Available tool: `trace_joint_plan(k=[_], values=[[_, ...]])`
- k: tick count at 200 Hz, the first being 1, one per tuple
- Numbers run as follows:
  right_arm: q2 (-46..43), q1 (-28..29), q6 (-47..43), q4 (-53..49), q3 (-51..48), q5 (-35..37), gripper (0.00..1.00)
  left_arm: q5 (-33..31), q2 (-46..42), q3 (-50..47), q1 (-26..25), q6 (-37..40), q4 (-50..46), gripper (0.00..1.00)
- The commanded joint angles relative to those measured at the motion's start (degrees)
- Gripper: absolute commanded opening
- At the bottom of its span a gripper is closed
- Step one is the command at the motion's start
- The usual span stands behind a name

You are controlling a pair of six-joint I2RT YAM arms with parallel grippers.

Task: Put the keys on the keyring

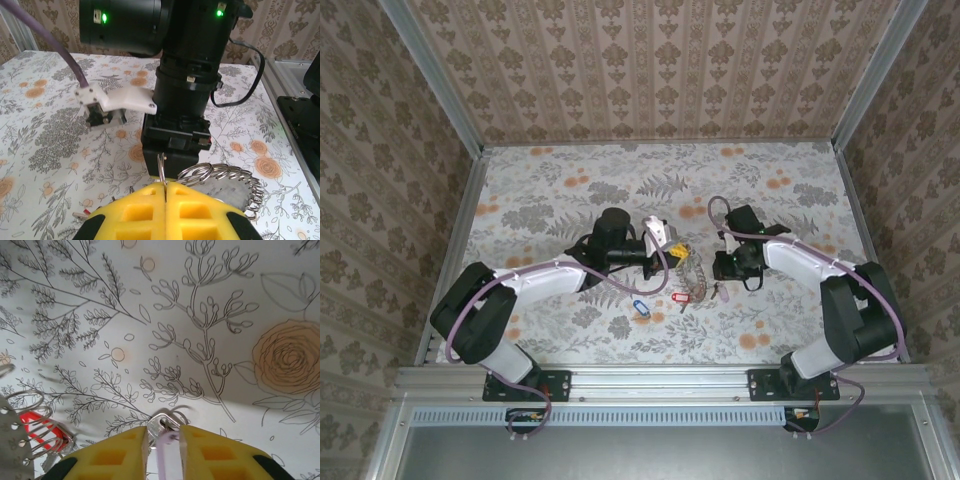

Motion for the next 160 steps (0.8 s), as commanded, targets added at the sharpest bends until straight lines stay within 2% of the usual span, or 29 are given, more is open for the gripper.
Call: trace_joint_plan(k=[1, 19, 28, 48, 57, 71, 83, 96, 109, 127, 144, 160], values=[[-3.4, -0.4, -2.2, -1.7, 1.5, 0.3, 0.26, 2.4, -1.8, -0.9, 1.0, -1.2, 4.8, 0.00], [-10.1, -0.5, -6.7, 2.7, 0.8, -2.4, 0.27, 4.4, -1.7, -1.4, 1.8, -2.2, 6.2, 0.00], [-13.5, -0.5, -10.7, 6.5, -0.3, -6.2, 0.27, 5.7, -1.6, -1.4, 2.3, -2.6, 6.4, 0.00], [-20.9, -0.5, -23.5, 17.2, -5.2, -18.1, 0.27, 7.7, -1.7, -2.4, 3.5, -3.8, 8.7, 0.00], [-23.5, -0.5, -32.6, 20.4, -7.6, -24.2, 0.26, 8.1, -1.7, -2.9, 4.1, -4.3, 9.7, 0.00], [-26.2, -0.4, -43.0, 25.2, -10.6, -28.7, 0.23, 8.9, -1.6, -3.2, 4.9, -4.8, 10.4, 0.00], [-26.2, -0.5, -46.7, 25.1, -10.1, -29.9, 0.26, 9.3, -1.6, -3.4, 5.4, -5.1, 10.5, 0.00], [-23.8, -0.5, -50.9, 20.2, -6.8, -31.3, 0.26, 10.0, -1.6, -3.3, 5.6, -5.2, 10.9, 0.00], [-20.8, -0.5, -54.7, 16.4, -3.5, -34.8, 0.23, 10.6, -1.2, -3.2, 5.7, -5.4, 11.2, 0.00], [-19.0, -0.5, -54.9, 19.5, -2.8, -40.3, 0.24, 11.4, -0.7, -3.0, 5.8, -5.7, 11.7, 0.00], [-18.1, -0.4, -53.6, 23.8, -3.3, -40.2, 0.25, 11.8, -0.2, -2.9, 6.1, -6.3, 12.2, 0.00], [-17.1, -0.4, -54.5, 23.7, -2.7, -40.2, 0.25, 11.9, -0.1, -2.6, 6.2, -6.4, 12.5, 0.00]])
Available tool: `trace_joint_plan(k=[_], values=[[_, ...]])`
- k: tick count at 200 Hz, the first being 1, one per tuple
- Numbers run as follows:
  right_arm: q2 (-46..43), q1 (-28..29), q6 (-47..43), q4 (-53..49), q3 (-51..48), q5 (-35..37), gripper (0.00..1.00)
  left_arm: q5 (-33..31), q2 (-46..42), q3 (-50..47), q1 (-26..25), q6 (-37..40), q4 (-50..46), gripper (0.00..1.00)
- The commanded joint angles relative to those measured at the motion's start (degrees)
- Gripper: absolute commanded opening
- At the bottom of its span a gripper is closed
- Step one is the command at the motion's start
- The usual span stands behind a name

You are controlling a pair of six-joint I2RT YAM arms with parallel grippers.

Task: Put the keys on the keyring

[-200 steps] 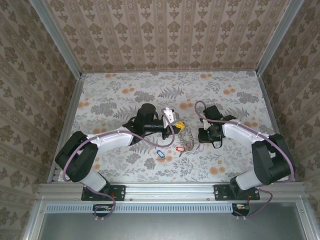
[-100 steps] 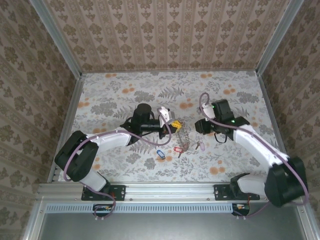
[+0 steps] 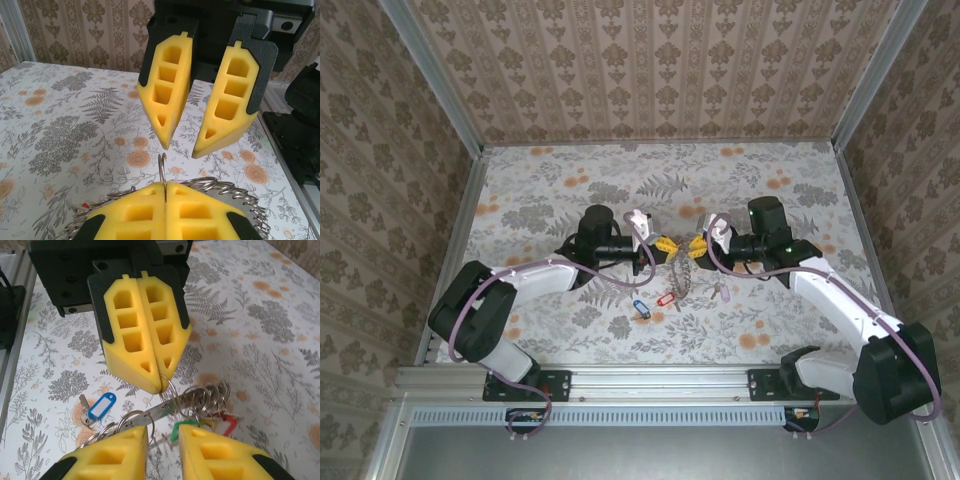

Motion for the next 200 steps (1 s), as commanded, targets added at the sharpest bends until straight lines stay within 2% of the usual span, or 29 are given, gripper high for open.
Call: trace_joint_plan(k=[1, 52, 140, 172, 200], values=[[1.2, 0.1, -4.0, 2.4, 2.1, -4.8, 0.25, 2.8, -0.1, 0.7, 0.6, -1.6, 4.1, 0.00], [3.1, 0.1, -4.5, 1.8, 3.3, -6.5, 0.25, 3.7, 0.2, 1.2, 0.8, -1.6, 4.0, 0.00], [5.2, 0.0, -2.2, 4.4, 4.2, -5.0, 0.27, 4.1, -0.2, 1.4, 0.9, -1.6, 3.8, 0.00], [6.2, 0.0, -2.7, 3.1, 4.8, -5.9, 0.17, 4.2, -0.4, 1.4, 1.0, -1.6, 3.8, 0.00], [6.9, 0.1, -3.2, 1.4, 5.9, -7.4, 0.14, 4.2, -0.4, 1.3, 1.1, -1.6, 3.9, 0.00]])
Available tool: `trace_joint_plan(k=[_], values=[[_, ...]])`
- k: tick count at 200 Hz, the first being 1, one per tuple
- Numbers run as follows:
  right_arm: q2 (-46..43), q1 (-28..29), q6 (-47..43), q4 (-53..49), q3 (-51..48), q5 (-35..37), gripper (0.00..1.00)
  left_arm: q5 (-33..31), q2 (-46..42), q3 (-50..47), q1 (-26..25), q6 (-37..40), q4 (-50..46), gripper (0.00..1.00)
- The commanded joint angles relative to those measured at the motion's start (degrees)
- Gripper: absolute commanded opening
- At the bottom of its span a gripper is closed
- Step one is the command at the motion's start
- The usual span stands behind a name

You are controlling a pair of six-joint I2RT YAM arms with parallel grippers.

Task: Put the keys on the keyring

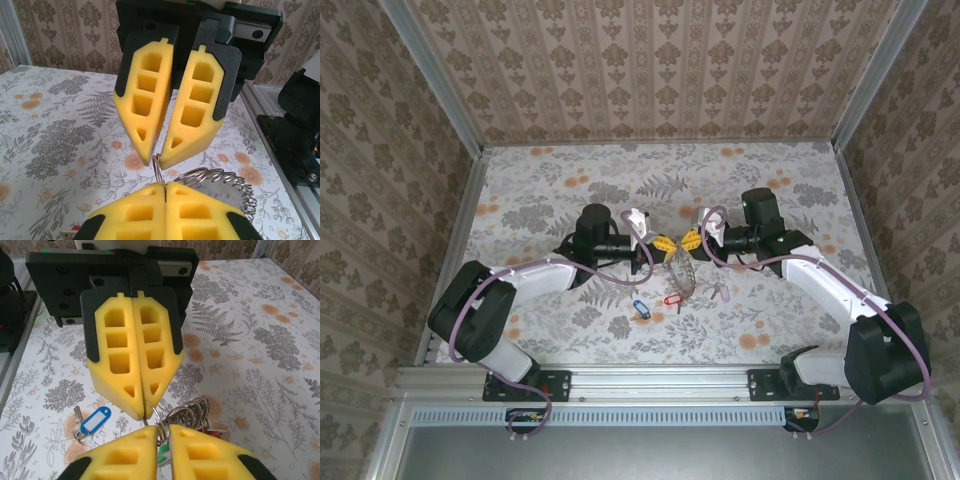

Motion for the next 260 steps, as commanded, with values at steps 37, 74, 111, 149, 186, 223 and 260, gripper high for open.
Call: trace_joint_plan(k=[37, 74, 111, 149, 186, 223, 260], values=[[1.9, 0.1, -3.0, -6.0, 4.3, -3.8, 0.19, 2.1, -0.5, 1.3, 0.3, -0.9, 3.7, 0.00], [2.4, -0.1, -4.6, -7.5, 4.6, -3.1, 0.21, 2.1, -0.6, 1.2, 0.4, -1.0, 3.9, 0.00], [2.7, -0.2, -5.0, -7.3, 4.3, -3.1, 0.23, 2.1, -0.8, 1.0, 0.4, -1.1, 4.0, 0.00], [2.7, -0.4, -4.2, -6.6, 4.4, -4.6, 0.13, 1.8, -0.7, 0.9, 0.4, -1.2, 4.2, 0.00], [2.6, -0.5, -4.9, -9.0, 5.9, -4.0, 0.00, 1.0, -0.3, 1.1, 0.4, 0.5, 1.5, 0.06], [2.8, -0.3, -7.4, -14.5, 8.7, -4.3, 0.00, 1.0, 0.0, 4.2, -0.1, 7.3, -9.5, 0.20], [3.6, 0.2, -9.7, -19.2, 11.1, -3.1, 0.00, 0.1, 0.3, 7.0, -0.6, 10.8, -15.1, 0.25]])
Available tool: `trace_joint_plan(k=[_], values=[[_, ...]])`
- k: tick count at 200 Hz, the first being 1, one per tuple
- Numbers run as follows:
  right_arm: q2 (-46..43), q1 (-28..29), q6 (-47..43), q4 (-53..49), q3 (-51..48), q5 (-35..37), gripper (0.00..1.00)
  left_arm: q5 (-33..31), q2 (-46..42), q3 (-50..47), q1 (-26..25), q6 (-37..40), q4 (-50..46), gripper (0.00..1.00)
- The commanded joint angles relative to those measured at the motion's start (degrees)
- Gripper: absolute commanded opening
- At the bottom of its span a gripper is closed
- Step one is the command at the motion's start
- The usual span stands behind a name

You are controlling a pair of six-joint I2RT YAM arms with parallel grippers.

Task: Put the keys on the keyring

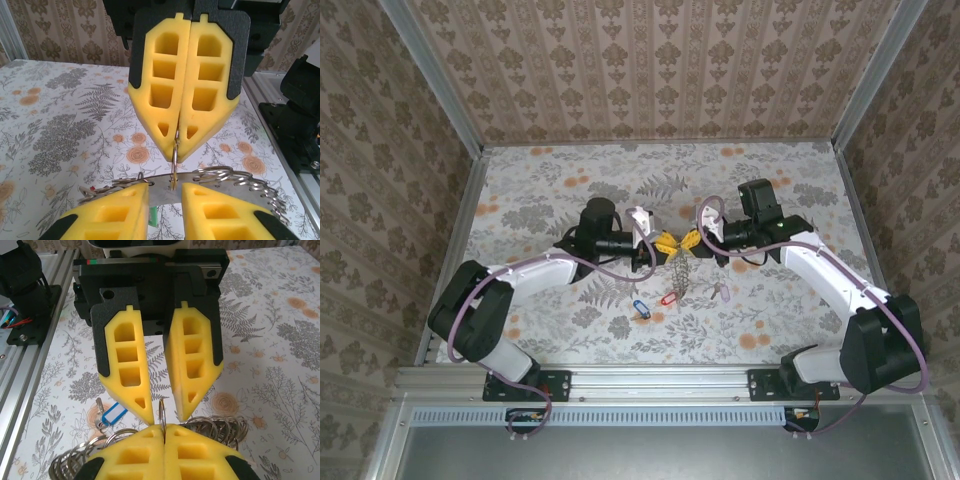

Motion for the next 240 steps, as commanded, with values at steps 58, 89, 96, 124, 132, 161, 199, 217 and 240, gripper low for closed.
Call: trace_joint_plan(k=[58, 89, 96, 124, 132, 161, 199, 217, 240], values=[[1.3, 0.7, -3.4, -5.9, 4.5, 1.0, 0.00, -2.0, -0.6, 2.5, -1.0, 3.3, -2.1, 0.26], [1.8, 1.1, -3.3, -6.9, 5.7, 1.2, 0.00, -2.4, 0.0, 3.3, -1.8, 4.4, -3.6, 0.25], [1.8, 1.3, -3.2, -6.9, 5.9, 1.3, 0.00, -2.6, 0.2, 3.7, -2.0, 4.9, -4.3, 0.24], [2.4, 2.0, -3.4, -7.5, 6.9, 2.8, 0.00, -4.1, 0.5, 4.8, -3.0, 6.6, -6.4, 0.24], [2.4, 2.2, -3.4, -9.3, 7.1, 3.7, 0.00, -4.5, 0.4, 5.0, -3.2, 7.1, -7.0, 0.23], [2.4, 2.6, -3.5, -10.5, 8.0, 4.4, 0.00, -6.6, 0.5, 6.5, -4.0, 10.5, -11.2, 0.12], [2.3, 3.3, -3.8, -12.4, 9.4, 5.8, 0.00, -8.4, 0.8, 7.7, -4.8, 13.5, -15.3, 0.04], [2.3, 3.8, -3.8, -13.5, 10.1, 6.5, 0.00, -9.0, 0.7, 7.9, -5.1, 13.8, -15.4, 0.00], [1.7, 4.0, -2.9, -13.1, 10.0, 6.6, 0.02, -9.6, 0.4, 7.6, -5.3, 13.5, -14.4, 0.00]])
